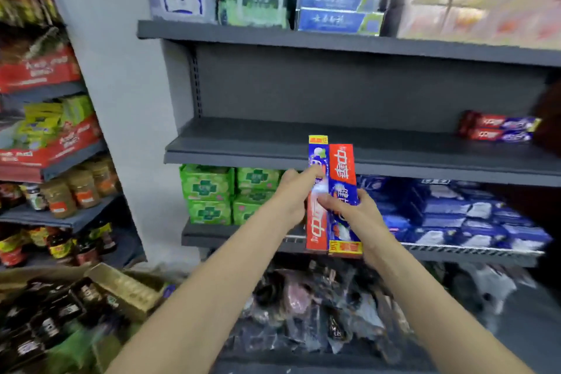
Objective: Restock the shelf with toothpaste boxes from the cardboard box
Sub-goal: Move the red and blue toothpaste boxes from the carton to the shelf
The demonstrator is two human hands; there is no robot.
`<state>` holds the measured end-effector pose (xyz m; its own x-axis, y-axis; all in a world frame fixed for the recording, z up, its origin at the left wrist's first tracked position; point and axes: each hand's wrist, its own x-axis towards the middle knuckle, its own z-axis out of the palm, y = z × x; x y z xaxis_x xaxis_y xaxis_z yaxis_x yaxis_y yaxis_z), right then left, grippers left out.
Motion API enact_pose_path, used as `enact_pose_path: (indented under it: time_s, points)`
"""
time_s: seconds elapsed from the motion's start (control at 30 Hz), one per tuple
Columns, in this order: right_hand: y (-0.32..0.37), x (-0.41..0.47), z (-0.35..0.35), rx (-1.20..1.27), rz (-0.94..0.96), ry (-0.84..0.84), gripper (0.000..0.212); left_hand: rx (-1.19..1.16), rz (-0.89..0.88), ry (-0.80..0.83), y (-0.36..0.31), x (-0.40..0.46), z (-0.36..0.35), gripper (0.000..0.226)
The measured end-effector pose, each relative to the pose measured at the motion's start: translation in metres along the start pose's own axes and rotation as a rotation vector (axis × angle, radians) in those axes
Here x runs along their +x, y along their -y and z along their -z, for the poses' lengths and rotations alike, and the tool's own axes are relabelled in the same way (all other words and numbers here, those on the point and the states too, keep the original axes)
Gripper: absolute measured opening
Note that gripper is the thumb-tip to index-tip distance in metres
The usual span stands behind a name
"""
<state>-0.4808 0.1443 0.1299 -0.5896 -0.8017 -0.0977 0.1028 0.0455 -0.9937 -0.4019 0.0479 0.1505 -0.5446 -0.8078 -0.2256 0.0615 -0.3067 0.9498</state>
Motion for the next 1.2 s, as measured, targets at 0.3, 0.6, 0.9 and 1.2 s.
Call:
enact_pose_path:
  time_s: [0.3, 0.6, 0.9, 1.2]
  points:
    - [0.051, 0.067, 0.197, -0.079, 0.119, -0.125, 0.05, 0.485, -0.228, 0.142, 0.005, 0.061, -0.179, 0.036]
    - [0.073, 0.169, 0.332, -0.03, 0.036, -0.307, 0.031, 0.673, -0.342, 0.105, 0.001, 0.154, -0.286, 0.05]
    - [0.1, 0.283, 0.445, -0.78, 0.128, -0.432, 0.046, 0.933, -0.454, 0.147, -0.018, 0.258, -0.382, 0.044]
    - [0.131, 0.384, 0.536, -1.377, 0.044, -0.373, 0.039, 1.558, -0.77, -0.123, -0.019, 0.314, -0.451, 0.052]
